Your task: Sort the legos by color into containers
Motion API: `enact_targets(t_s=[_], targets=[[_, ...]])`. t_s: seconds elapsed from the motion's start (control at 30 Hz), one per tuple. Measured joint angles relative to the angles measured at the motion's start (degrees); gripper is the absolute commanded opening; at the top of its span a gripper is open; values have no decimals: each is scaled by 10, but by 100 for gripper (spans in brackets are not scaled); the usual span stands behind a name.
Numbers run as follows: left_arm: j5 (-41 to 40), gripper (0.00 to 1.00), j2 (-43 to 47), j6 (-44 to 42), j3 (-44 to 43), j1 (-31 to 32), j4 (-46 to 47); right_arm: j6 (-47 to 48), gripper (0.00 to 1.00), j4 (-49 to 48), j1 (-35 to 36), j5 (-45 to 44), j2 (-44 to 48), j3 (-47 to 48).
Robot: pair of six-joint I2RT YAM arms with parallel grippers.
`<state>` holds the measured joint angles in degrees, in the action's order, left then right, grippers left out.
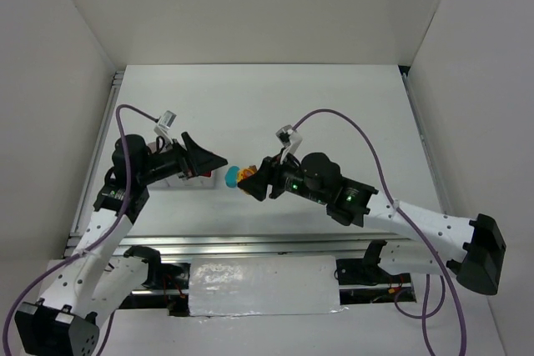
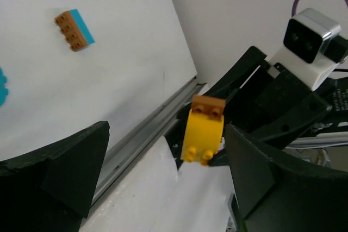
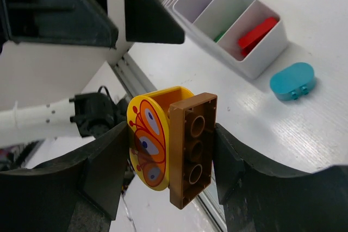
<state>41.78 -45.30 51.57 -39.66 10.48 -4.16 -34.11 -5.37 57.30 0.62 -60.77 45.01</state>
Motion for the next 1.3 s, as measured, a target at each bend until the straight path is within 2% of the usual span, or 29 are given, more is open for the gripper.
enact_targets(t_s=[0.23, 0.43, 0.7, 0.8, 0.83, 0.9, 0.93, 1.0, 1.07, 1.1, 1.13, 1.17, 1.3], targets=[[4, 96, -7, 41, -2, 49, 20, 53, 0, -19, 20, 18, -7, 0], [6, 94, -9, 43, -2, 83, 27, 70, 0, -21, 21, 24, -21, 0], [-1, 80, -42, 42, -5, 150, 54, 84, 0, -24, 28, 48, -31, 10], [-7, 56, -47, 41, -6, 161, 56, 87, 0, -24, 30, 48, -31, 11], [-12, 42, -47, 37, -7, 163, 55, 87, 0, -24, 30, 49, -31, 12], [-14, 25, -49, 25, -7, 161, 52, 85, 0, -22, 31, 47, -27, 15], [-15, 11, -50, 18, -10, 162, 55, 83, 0, -23, 31, 47, -26, 16], [-16, 1, -50, 12, -14, 162, 54, 84, 0, -23, 31, 41, -25, 17], [-16, 0, -50, 8, -18, 162, 50, 84, 2, -24, 31, 37, -25, 18], [-16, 0, -50, 5, -20, 162, 47, 84, 29, -24, 32, 36, -25, 18], [-15, 0, -50, 0, -23, 162, 43, 84, 60, -24, 32, 36, -25, 18], [-15, 0, -50, -5, -25, 162, 41, 84, 99, -25, 32, 36, -25, 19], [1, 0, -45, -23, -40, 167, 26, 93, 100, -25, 31, 63, -25, 19]])
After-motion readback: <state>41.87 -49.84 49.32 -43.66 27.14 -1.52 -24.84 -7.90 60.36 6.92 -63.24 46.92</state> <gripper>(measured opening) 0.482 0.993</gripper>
